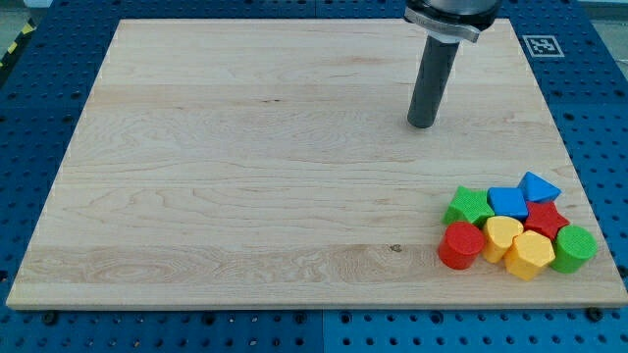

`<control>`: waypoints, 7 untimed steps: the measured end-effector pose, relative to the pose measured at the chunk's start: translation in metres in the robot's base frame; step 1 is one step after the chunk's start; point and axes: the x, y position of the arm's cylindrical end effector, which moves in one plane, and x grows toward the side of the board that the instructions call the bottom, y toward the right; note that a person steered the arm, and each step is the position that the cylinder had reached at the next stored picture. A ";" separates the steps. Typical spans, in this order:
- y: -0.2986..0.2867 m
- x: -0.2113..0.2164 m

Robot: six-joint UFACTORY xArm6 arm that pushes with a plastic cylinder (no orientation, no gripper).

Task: Slide green star to the center of the board

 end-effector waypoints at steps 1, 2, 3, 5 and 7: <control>-0.001 0.000; 0.008 0.000; 0.077 0.004; 0.149 0.081; 0.149 0.170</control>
